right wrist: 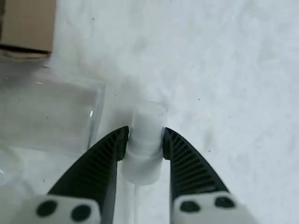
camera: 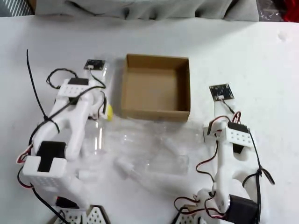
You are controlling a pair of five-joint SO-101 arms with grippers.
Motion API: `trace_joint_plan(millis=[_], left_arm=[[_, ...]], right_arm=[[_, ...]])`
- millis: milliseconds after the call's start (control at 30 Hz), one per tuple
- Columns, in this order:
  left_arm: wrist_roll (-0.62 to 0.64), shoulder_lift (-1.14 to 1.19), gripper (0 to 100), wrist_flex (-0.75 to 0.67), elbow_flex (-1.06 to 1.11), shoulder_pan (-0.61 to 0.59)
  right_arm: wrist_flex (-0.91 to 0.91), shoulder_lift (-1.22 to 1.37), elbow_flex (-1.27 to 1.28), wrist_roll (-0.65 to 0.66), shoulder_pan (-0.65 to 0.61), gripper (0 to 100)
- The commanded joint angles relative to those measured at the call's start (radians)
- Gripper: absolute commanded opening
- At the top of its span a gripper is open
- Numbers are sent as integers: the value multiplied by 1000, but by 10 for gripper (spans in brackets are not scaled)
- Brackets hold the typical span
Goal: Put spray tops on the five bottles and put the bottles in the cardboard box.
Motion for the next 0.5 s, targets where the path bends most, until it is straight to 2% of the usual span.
trace_joint_plan(millis=[0, 200, 333, 467], left_arm=[[-9, -16, 69, 32, -17, 8], [9, -22, 299, 41, -17, 1], [48, -22, 274, 52, -18, 5], [48, -30, 232, 153, -57, 12]], right_arm=[[-12, -2, -6, 0, -4, 16], [-12, -2, -5, 0, -4, 16], [-12, -2, -5, 3, -2, 16], [-12, -2, -5, 5, -2, 16]])
